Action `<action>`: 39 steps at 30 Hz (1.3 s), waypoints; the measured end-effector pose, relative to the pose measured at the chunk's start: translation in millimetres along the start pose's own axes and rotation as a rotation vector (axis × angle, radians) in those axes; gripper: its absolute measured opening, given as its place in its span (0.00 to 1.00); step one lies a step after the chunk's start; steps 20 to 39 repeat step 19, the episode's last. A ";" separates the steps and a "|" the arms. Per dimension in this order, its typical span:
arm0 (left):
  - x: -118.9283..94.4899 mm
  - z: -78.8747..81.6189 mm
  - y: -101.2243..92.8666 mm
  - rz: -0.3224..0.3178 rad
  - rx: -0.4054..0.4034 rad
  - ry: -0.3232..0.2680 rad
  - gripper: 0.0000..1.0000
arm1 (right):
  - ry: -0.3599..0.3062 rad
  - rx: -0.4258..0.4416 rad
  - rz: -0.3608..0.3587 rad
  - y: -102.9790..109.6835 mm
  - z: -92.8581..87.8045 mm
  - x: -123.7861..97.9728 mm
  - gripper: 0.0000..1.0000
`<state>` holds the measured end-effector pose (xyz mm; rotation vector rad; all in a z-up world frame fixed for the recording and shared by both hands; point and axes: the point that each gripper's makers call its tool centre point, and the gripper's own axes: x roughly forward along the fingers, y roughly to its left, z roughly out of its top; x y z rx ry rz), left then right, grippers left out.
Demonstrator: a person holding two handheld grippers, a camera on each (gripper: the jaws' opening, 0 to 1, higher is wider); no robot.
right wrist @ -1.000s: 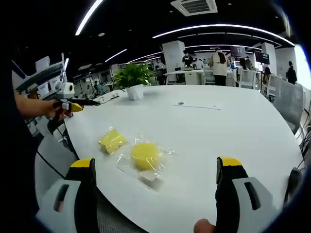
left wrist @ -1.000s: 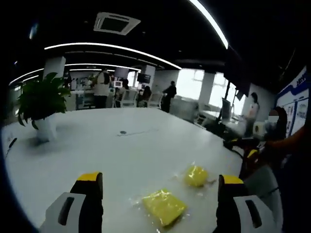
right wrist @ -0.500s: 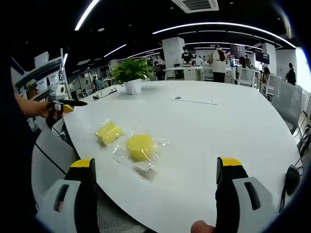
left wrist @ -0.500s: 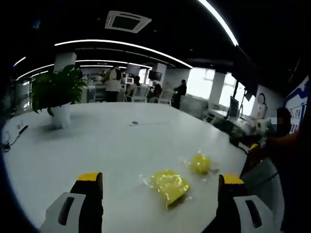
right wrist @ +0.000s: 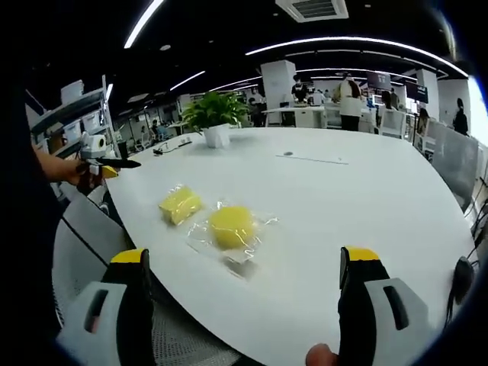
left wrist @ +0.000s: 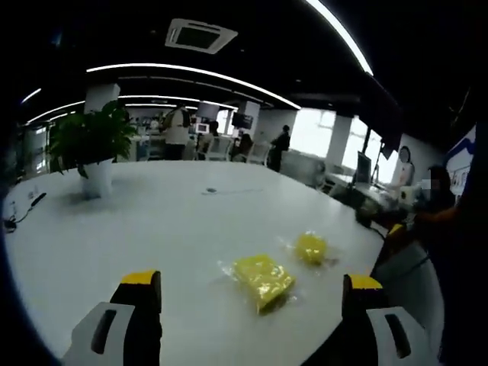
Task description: Compare the silicone blocks by pressing each to a similar depth, holding the contact briefly, and releasing to observe deformation and rebound differences across the visible hardness samples.
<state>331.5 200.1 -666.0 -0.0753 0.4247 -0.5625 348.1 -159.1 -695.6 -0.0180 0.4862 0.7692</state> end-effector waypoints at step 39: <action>-0.4 8.3 -0.9 -0.004 0.004 -0.025 1.00 | -0.016 0.021 -0.020 6.4 2.9 -8.5 0.97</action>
